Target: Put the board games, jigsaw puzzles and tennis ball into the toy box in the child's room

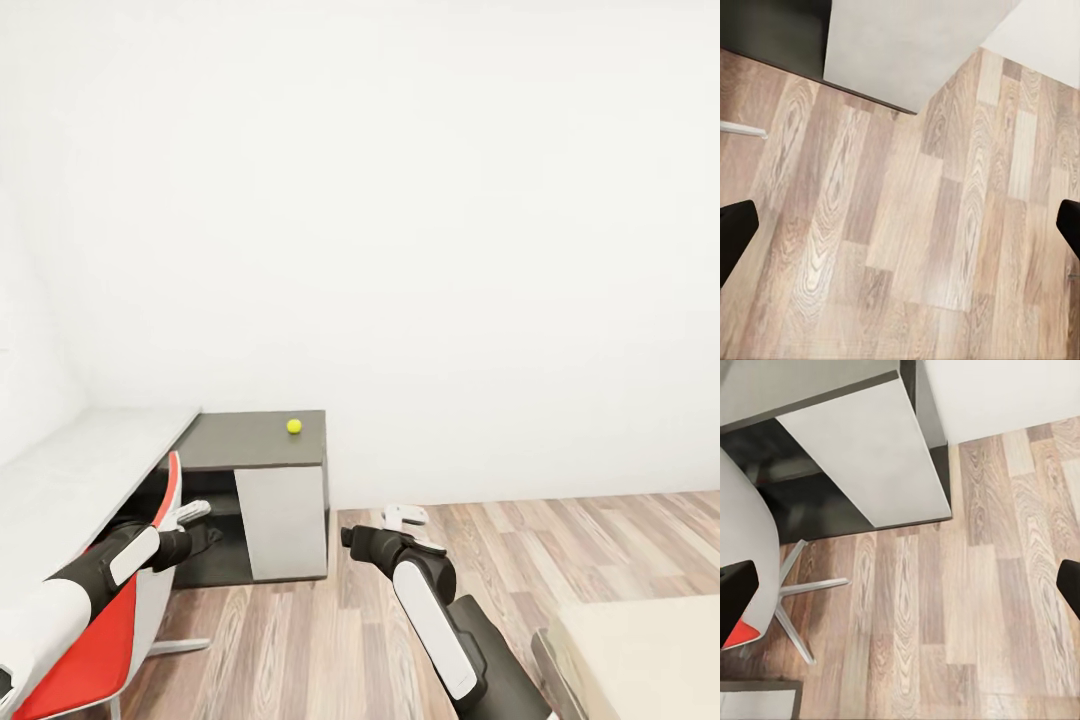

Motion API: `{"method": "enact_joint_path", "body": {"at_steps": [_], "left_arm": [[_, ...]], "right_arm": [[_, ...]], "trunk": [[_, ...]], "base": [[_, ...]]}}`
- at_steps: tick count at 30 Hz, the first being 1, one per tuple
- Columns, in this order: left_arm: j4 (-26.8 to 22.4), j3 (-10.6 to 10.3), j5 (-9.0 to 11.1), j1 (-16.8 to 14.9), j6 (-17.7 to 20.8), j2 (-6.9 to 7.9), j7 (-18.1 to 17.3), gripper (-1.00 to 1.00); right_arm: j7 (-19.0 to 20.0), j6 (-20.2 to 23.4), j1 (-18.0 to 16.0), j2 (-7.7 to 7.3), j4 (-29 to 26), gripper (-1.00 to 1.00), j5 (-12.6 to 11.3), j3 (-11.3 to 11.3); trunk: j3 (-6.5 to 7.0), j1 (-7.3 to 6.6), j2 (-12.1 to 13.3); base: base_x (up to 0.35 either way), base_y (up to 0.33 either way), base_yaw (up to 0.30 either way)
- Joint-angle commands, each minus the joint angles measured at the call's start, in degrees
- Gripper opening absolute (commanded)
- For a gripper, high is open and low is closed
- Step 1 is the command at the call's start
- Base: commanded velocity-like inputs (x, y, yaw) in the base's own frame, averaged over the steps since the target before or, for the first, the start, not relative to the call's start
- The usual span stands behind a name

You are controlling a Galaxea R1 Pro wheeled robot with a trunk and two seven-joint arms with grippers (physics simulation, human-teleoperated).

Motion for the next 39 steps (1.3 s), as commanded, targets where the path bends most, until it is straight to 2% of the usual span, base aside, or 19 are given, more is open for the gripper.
{"method": "enact_joint_path", "body": {"at_steps": [1,20,31,36,39], "left_arm": [[0.0,-0.2,0.1,0.0,0.1,0.05,-0.1,1.00],[0.0,-0.2,0.1,0.0,0.0,0.00,-0.1,1.00],[0.0,-0.2,0.1,0.0,0.1,0.00,-0.1,1.00],[0.0,-0.2,0.1,0.0,0.1,0.04,-0.2,1.00],[0.0,-0.2,0.1,0.0,0.1,0.01,-0.2,1.00]], "right_arm": [[-0.6,0.1,0.0,0.00,0.0,1.00,-0.6,0.1],[-0.5,0.1,0.0,0.00,-0.1,1.00,-0.6,0.7],[-0.9,0.3,-0.1,0.00,-0.1,1.00,-0.4,1.5],[-3.1,0.4,-0.3,0.00,0.0,1.00,-0.3,1.5],[-6.1,0.5,-1.0,0.00,0.1,1.00,-0.4,1.5]], "trunk": [[-0.03,0.06,0.0],[-0.03,0.06,0.0],[-0.03,0.06,0.0],[-0.03,0.06,0.0],[-0.03,0.06,0.0]], "base": [[0.332,0.131,0.000],[0.330,0.137,0.000],[0.316,-0.010,0.000],[0.267,-0.173,0.000],[0.220,-0.172,0.000]]}}
